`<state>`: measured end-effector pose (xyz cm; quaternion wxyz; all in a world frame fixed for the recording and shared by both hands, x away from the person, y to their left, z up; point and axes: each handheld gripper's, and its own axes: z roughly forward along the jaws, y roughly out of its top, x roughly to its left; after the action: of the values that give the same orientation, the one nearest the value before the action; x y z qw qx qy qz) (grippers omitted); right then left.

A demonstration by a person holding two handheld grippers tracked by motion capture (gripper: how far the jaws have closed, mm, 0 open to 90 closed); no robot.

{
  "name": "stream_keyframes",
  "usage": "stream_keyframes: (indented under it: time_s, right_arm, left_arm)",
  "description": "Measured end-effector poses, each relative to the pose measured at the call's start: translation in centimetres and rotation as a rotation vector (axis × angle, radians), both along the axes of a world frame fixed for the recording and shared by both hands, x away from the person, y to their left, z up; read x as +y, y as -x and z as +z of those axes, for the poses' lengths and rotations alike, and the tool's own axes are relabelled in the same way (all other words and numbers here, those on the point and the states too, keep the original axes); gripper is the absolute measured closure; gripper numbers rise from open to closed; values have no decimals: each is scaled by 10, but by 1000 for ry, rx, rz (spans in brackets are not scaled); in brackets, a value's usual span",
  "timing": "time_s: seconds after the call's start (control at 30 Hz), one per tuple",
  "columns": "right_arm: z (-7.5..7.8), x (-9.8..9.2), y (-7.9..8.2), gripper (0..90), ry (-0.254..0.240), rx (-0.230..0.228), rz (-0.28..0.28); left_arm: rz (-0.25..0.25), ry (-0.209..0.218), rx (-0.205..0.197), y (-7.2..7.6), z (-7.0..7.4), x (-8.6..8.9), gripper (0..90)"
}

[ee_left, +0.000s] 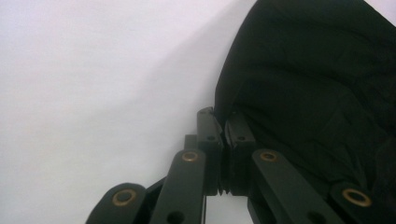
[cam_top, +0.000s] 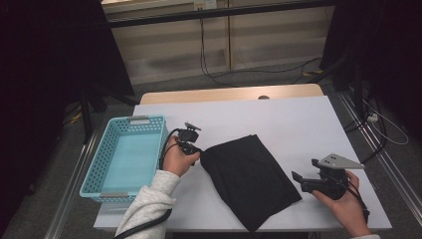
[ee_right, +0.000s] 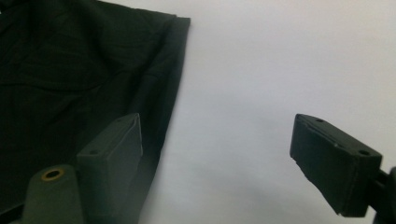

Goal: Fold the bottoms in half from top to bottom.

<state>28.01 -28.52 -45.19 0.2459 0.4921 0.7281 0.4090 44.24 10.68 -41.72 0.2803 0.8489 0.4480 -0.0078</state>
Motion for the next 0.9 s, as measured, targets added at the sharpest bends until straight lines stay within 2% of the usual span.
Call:
stream_keyframes:
  time_s: [0.17, 0.27, 0.37, 0.43, 0.47, 0.57, 0.63, 0.7, 0.73, 0.77, 0.8, 0.87, 0.9]
  right_arm:
    - [-2, 24, -5, 139, -10, 9, 47]
    - [-4, 42, -9, 134, 4, 26, 84]
    - [-4, 61, -12, 138, 30, 32, 144]
    - [-4, 66, -13, 137, 33, 27, 149]
    - [-5, 75, -17, 132, 24, 38, 161]
    - [-7, 84, -20, 137, 22, 50, 168]
    - [-11, 87, -21, 165, 60, 50, 175]
    - [-13, 86, -22, 175, 55, 67, 183]
    - [-18, 81, -22, 175, 50, 98, 170]
    - [-18, 81, -22, 175, 50, 98, 170]
    - [-19, 78, -21, 185, 27, 130, 158]
    - [-19, 77, -21, 192, 24, 136, 150]
    - [-19, 80, -18, 223, 28, 143, 150]
  left_arm:
    - [14, -12, 4, -6, 3, 9, 870]
    - [28, -33, 4, -9, 3, 17, 869]
    - [50, -39, 2, -10, 2, 23, 869]
    - [51, -37, 0, -10, 2, 25, 867]
    - [54, -26, 1, -9, 2, 27, 865]
    - [47, -15, -10, -8, 4, 28, 851]
    - [46, -8, -29, -7, 5, 29, 786]
    - [45, -12, -42, -6, 6, 29, 669]
    - [48, -4, -46, -5, 7, 30, 596]
    - [48, -4, -46, -5, 7, 30, 540]
    - [44, 1, -58, -3, 8, 31, 498]
    - [52, 7, -68, -3, 8, 31, 439]
    - [47, 2, -85, -1, 7, 32, 415]
